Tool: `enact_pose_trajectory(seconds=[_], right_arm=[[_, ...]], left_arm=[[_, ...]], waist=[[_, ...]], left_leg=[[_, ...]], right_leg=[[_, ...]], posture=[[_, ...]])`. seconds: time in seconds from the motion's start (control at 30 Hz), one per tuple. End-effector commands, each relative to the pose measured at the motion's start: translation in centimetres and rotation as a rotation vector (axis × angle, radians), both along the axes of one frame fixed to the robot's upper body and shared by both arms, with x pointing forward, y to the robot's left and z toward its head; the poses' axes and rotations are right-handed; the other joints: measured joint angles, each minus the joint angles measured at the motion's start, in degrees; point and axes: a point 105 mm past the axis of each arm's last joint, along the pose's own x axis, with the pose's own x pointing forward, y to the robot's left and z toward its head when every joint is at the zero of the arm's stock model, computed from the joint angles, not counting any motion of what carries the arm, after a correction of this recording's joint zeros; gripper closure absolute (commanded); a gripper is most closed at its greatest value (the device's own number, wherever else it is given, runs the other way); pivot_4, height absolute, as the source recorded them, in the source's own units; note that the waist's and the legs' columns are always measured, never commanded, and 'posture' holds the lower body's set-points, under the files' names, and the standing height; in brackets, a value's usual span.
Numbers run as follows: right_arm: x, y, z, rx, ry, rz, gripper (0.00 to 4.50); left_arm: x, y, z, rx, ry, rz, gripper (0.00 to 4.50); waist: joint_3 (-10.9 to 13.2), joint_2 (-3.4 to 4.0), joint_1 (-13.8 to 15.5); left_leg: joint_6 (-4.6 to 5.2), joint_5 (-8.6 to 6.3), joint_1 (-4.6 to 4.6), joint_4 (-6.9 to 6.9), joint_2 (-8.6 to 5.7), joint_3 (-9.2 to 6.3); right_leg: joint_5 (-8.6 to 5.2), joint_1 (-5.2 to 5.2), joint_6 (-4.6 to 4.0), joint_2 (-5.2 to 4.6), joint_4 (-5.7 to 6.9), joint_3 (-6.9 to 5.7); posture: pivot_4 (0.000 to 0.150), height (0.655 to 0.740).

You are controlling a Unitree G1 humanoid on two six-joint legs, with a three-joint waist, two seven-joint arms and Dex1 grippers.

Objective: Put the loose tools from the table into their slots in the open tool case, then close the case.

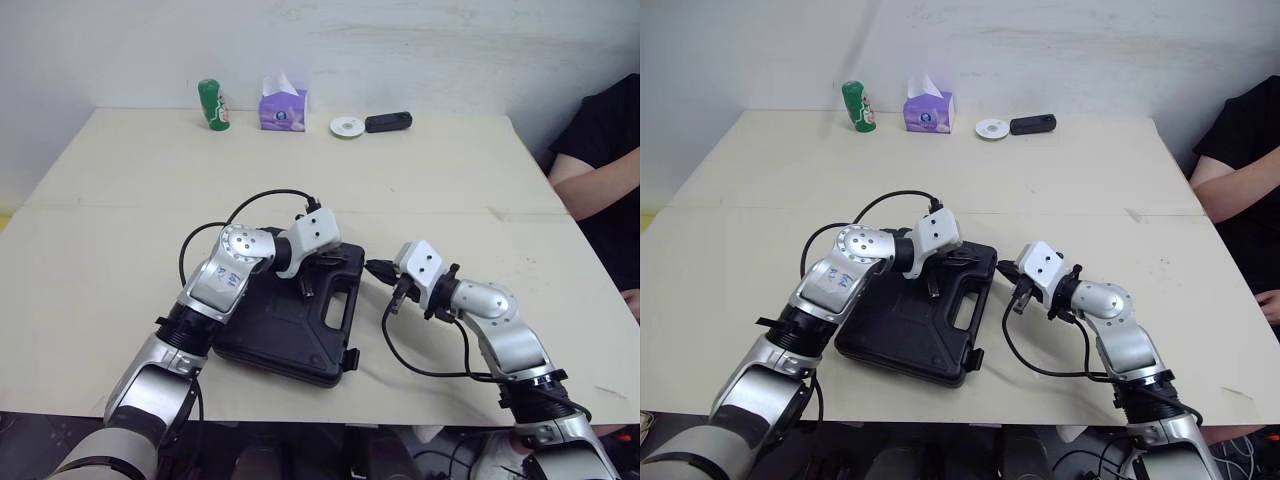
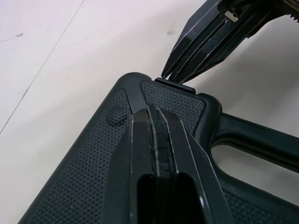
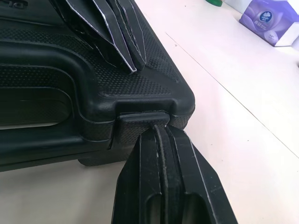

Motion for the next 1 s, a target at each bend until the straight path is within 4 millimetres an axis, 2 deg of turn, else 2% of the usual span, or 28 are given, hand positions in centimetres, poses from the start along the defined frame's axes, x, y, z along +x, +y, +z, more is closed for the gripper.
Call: enact_pose_trajectory(seconds=[0.03, 0.23, 0.37, 0.6, 0.77, 1.0], right_arm=[[-0.9, 2.9, 1.2, 0.043, -0.027, 0.115, 4.5], [-0.4, 3.5, 1.6, 0.027, -0.044, 0.112, 4.5], [-0.9, 4.8, 2.0, 0.029, -0.046, 0.145, 4.5], [-1.0, 6.3, 1.3, -0.037, -0.053, 0.193, 4.5], [-1.5, 7.0, 1.6, -0.116, -0.087, 0.234, 4.5], [-1.5, 7.9, 1.4, -0.122, -0.092, 0.241, 4.5]], left_arm=[[-1.5, 2.8, -8.7, 0.191, 0.282, 0.069, 4.4], [-1.4, 2.9, -9.1, 0.166, 0.326, 0.113, 4.4], [-1.8, 3.5, -10.3, 0.186, 0.362, 0.117, 4.4], [-1.7, 3.9, -10.6, 0.193, 0.373, 0.131, 4.4], [-2.3, 4.0, -11.2, 0.2, 0.404, 0.127, 4.4], [-2.2, 4.0, -11.4, 0.2, 0.408, 0.13, 4.4]], waist=[[0.0, 0.0, -0.07], [-0.14, 0.01, -0.38], [-0.15, 0.03, -0.84], [-0.28, 0.04, -1.52], [-0.4, -0.09, -1.52], [-0.56, -0.13, -1.42]], left_leg=[[-0.02, -0.01, 0.0, -0.01, 0.0, 0.0], [-0.06, -0.03, 0.18, -0.22, 0.0, 0.04], [-0.01, -0.05, 0.97, -0.87, -0.02, 0.08], [-0.19, 0.0, 1.1, -1.08, 0.0, 0.06], [-0.44, 0.16, 1.4, -1.58, -0.04, 0.06], [-0.65, 0.27, 1.78, -1.99, -0.01, 0.04]], right_leg=[[0.0, 0.0, 0.0, 0.0, 0.0, 0.0], [-0.01, 0.06, -0.02, 0.0, -0.05, 0.04], [-0.06, 0.64, -0.14, 0.02, -0.35, 0.07], [-0.1, 0.89, -0.21, 0.08, -0.37, 0.09], [-0.13, 0.99, -0.3, 0.08, -0.44, 0.11], [-0.26, 1.08, -0.53, 0.26, -0.42, 0.19]], posture=[[0.15, 0.74], [0.15, 0.74], [0.15, 0.74], [0.15, 0.74], [0.15, 0.74], [0.15, 0.74]])
